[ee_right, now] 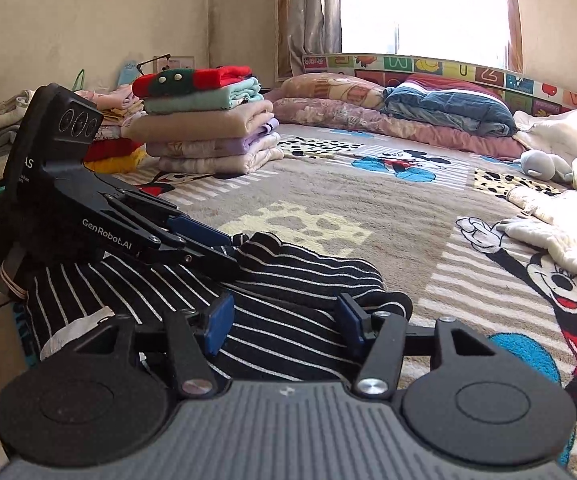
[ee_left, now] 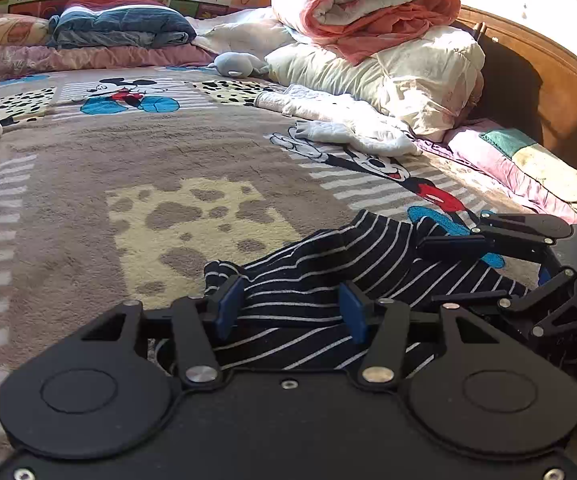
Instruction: Fold clothes
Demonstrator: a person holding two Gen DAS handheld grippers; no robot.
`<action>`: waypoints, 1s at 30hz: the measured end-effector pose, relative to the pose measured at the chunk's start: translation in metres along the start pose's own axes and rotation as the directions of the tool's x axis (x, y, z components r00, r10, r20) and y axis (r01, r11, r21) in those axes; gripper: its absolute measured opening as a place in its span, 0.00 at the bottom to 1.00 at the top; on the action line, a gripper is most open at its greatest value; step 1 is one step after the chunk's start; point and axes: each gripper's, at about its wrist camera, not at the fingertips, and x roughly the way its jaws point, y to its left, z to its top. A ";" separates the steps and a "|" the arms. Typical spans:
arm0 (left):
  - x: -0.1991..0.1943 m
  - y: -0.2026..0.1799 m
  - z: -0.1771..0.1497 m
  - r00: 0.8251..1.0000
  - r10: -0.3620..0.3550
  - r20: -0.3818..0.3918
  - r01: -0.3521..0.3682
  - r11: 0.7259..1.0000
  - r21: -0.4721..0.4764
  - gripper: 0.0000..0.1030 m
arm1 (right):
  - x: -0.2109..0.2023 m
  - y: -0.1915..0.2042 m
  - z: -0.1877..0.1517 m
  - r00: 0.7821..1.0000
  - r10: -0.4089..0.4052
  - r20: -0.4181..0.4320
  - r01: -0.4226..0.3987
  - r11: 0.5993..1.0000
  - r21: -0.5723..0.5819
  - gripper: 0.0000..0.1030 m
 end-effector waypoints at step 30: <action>-0.083 -0.079 -0.064 0.994 0.041 -0.105 -0.011 0.962 0.272 0.37 | -0.083 0.025 -0.018 0.995 0.100 0.008 -0.099 0.995 -0.025 0.47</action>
